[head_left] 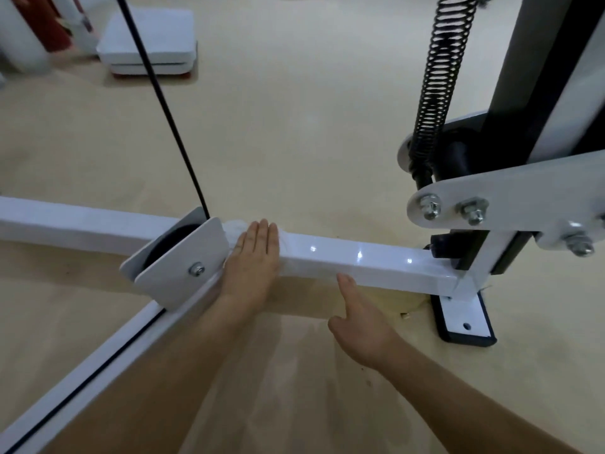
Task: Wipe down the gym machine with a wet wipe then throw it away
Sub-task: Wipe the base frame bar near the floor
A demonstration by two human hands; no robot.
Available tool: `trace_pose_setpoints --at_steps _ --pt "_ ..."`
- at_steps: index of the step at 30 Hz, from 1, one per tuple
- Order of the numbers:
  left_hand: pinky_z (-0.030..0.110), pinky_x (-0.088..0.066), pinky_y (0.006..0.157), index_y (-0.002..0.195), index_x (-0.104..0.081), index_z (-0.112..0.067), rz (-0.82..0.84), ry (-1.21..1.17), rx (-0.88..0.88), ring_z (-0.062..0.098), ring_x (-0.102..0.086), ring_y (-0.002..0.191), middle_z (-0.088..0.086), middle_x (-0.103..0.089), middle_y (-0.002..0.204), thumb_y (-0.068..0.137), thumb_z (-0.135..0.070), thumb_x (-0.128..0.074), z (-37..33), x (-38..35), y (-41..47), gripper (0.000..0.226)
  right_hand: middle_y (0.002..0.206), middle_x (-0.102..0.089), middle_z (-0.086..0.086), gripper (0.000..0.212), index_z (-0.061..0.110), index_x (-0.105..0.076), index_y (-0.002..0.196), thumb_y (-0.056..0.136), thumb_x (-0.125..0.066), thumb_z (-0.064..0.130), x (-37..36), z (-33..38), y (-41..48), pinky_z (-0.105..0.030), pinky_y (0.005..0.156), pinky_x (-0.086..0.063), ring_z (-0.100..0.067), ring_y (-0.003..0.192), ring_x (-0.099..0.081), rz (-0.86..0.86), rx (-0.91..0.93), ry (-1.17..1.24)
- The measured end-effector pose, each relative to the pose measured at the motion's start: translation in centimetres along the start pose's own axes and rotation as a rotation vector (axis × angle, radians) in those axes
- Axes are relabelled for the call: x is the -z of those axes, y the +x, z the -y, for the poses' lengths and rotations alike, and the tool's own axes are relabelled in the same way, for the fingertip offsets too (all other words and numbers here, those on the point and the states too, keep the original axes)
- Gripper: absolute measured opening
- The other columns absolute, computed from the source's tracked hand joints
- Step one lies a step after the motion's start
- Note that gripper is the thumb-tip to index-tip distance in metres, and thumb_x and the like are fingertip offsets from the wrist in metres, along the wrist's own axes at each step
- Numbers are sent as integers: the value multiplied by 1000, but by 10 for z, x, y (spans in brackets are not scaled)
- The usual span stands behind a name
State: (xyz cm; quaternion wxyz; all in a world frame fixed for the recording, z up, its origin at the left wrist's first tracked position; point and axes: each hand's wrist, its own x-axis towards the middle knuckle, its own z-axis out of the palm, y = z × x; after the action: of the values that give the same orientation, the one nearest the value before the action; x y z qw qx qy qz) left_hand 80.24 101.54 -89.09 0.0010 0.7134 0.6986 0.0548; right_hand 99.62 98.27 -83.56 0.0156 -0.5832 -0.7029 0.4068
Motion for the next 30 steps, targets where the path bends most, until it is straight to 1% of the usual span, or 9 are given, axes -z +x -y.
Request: trace_pose_setpoints --at_steps 3,5,9,14,17,20,23,26,30 --pt "41 -52 90 124 -60 7 91 -115 20 33 -62 115 22 -60 128 79 -2 -34 -1 11 -11 52 152 -38 -7 60 14 -30 151 95 -50 7 -4 26 3 -39 111 -38 -22 137 -41 51 -171 530" --pt "35 -49 97 127 -63 -10 100 -322 139 22 -59 119 8 -59 134 89 -5 -45 3 24 -21 43 125 -59 -10 37 19 -53 127 94 -51 2 -10 38 4 -45 97 -52 -27 119 -58 122 -276 949" --pt "9 -44 70 109 -66 -33 -18 -815 373 -6 -59 83 -12 -69 103 87 -17 -64 -8 55 -52 27 104 -70 -5 19 18 -64 109 92 -62 9 -22 53 6 -32 69 -57 -21 92 -67 168 -224 1211" --pt "31 -52 61 91 -61 -24 -110 -1279 743 13 -65 72 -3 -70 85 83 -17 -71 -1 85 -97 14 72 -63 -5 4 8 -66 89 88 -67 4 -40 75 4 -20 49 -42 -11 56 -54 28 -208 1184" --pt "35 -53 64 93 -67 -12 -201 -1471 972 17 -65 70 9 -72 87 85 -19 -71 8 88 -120 11 73 -58 -8 10 9 -60 90 90 -58 0 -48 94 4 -20 45 -42 -11 50 -50 -2 -213 1199" --pt "26 -50 55 90 -61 -12 -310 -1429 1077 11 -59 58 6 -67 78 84 -20 -73 11 82 -131 15 82 -61 -12 21 9 -58 94 91 -44 -6 -53 117 5 -23 54 -52 -13 53 -57 -87 -99 1203" --pt "21 -46 63 92 -52 -23 -501 -1152 1090 14 -58 74 -2 -59 88 77 -18 -78 22 89 -134 30 82 -68 -7 15 9 -68 88 92 -54 3 -64 138 6 -27 75 -57 -11 71 -64 -119 86 1114" --pt "12 -45 78 113 -56 -26 -594 -1133 937 1 -58 101 -11 -60 108 79 -13 -75 39 104 -132 41 74 -70 11 16 19 -75 89 94 -60 17 -86 152 -1 -21 71 -51 -1 70 -60 -170 204 891" --pt "10 -48 68 104 -70 -20 -550 -1262 759 0 -66 90 -12 -72 93 86 -3 -61 46 115 -123 26 94 -69 2 14 20 -67 95 96 -54 16 -115 167 -14 -25 77 -53 -9 86 -65 -199 303 819"
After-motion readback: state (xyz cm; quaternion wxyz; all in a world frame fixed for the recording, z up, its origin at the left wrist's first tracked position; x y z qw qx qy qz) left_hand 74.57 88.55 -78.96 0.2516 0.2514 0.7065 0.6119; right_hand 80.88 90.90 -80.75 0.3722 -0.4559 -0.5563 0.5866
